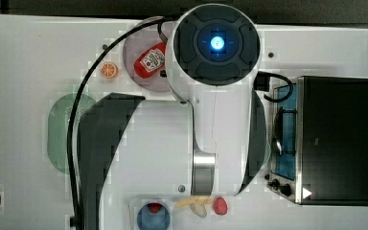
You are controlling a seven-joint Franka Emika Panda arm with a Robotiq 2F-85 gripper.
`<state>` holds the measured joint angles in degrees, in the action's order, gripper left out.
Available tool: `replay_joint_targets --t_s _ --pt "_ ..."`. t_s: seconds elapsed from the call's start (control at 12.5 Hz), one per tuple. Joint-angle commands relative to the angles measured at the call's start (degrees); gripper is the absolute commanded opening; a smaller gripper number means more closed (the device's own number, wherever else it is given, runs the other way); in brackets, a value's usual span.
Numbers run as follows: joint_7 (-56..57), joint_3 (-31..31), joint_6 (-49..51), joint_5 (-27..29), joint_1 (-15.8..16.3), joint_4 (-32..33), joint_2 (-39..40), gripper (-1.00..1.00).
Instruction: Drag strainer left to right.
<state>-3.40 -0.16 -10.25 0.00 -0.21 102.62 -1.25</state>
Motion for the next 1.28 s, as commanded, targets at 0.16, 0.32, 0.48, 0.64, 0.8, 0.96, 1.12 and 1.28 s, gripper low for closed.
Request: replay_joint_targets --t_s 0.16,0.32,0.48,0.64,0.8,0.96,1.12,1.28 --pt "-0.8 -3.2 14.6 -1.5 0.9 7.8 -22.1 0.81" --pt "-0.8 -1.8 14.3 -0.9 1.5 8.1 -21.8 1.00" --pt "-0.8 1.9 13.8 1.1 2.6 8.2 -20.6 1.00" --pt "-1.8 7.7 11.2 2.0 3.4 8.3 -18.2 1.00" --pt "-6.5 14.3 7.0 2.0 3.5 8.3 -14.7 1.00" --pt "-16.3 20.9 2.3 2.0 3.6 8.3 -10.2 1.00" --pt "-29.5 26.6 -2.8 2.0 3.7 8.3 -5.0 1.00" --pt "-43.4 31.2 -8.6 1.7 3.7 8.4 0.8 1.00"
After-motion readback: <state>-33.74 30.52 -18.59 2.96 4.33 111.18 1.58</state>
